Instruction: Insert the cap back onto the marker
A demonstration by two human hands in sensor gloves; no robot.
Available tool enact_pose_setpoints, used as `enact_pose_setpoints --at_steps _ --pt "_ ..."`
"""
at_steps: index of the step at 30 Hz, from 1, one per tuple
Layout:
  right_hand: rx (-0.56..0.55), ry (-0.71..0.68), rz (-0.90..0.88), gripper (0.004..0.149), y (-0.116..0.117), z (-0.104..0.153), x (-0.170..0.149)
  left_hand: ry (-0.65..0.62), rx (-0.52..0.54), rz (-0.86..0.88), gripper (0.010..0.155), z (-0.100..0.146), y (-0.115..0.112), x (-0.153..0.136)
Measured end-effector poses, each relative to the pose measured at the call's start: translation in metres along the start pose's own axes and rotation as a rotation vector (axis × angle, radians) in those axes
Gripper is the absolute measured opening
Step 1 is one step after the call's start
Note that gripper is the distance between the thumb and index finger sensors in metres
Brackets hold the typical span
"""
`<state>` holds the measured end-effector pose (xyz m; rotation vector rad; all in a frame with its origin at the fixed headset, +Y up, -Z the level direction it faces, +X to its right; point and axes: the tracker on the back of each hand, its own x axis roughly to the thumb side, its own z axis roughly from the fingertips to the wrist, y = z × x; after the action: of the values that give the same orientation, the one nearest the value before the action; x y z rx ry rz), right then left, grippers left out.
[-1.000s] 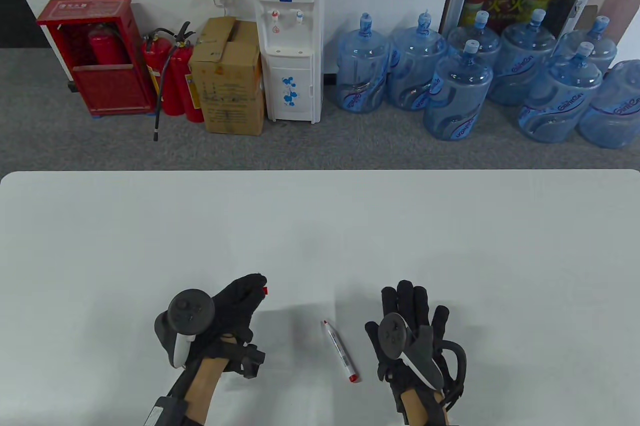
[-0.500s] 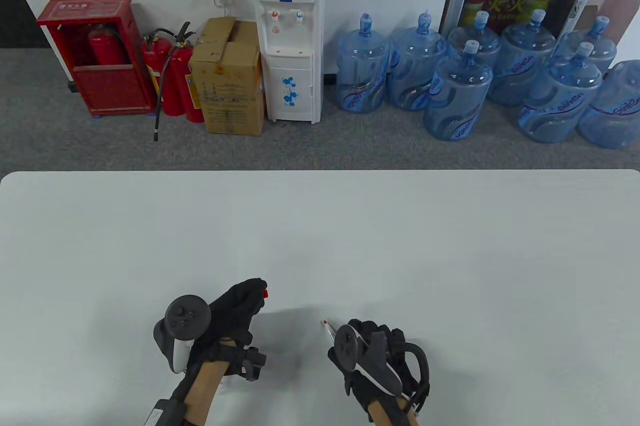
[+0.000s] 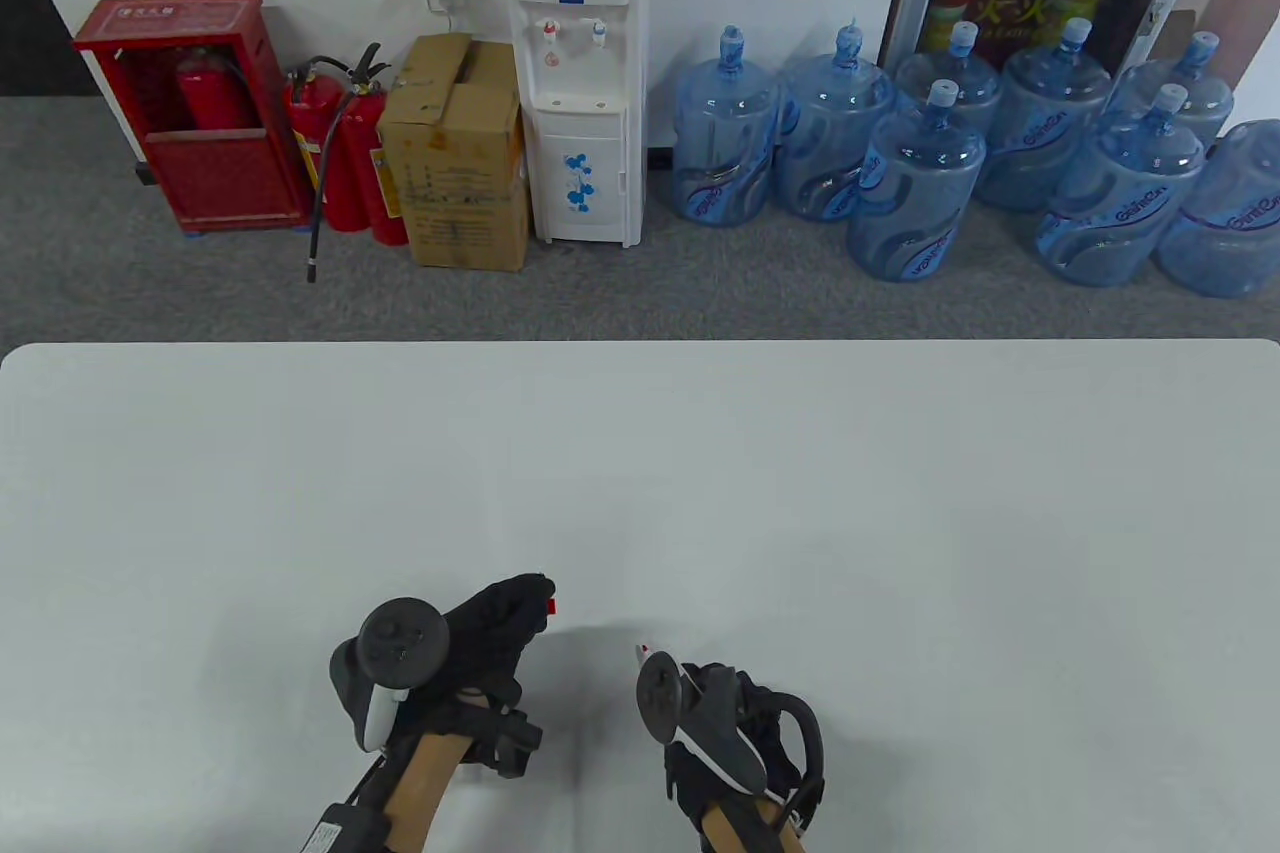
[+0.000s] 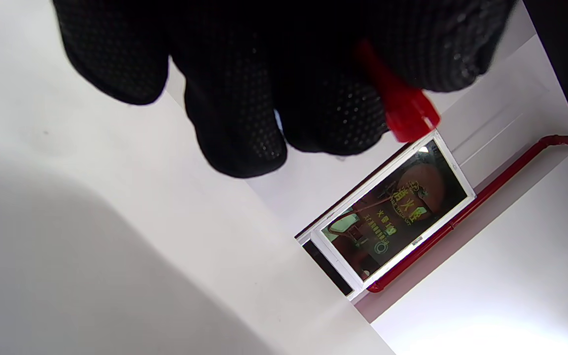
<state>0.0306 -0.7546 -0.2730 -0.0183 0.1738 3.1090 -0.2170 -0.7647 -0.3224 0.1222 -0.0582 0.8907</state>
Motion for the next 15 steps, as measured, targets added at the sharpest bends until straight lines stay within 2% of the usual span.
enact_pose_setpoints --at_steps 2,7,12,15 --pt "-0.013 -0.011 -0.009 0.058 0.0 -0.001 -0.001 0.004 -0.001 0.014 0.042 0.0 0.001 -0.001" --pt "-0.145 0.015 0.001 0.055 -0.002 -0.002 -0.018 0.018 -0.001 0.049 0.041 0.001 0.003 -0.005" --pt "-0.275 0.08 -0.012 0.052 -0.015 -0.001 -0.046 0.017 -0.016 0.089 0.042 0.002 0.001 -0.005" --pt "-0.346 0.089 -0.013 0.051 -0.02 0.002 -0.051 0.019 -0.045 0.101 0.045 0.003 -0.003 -0.003"
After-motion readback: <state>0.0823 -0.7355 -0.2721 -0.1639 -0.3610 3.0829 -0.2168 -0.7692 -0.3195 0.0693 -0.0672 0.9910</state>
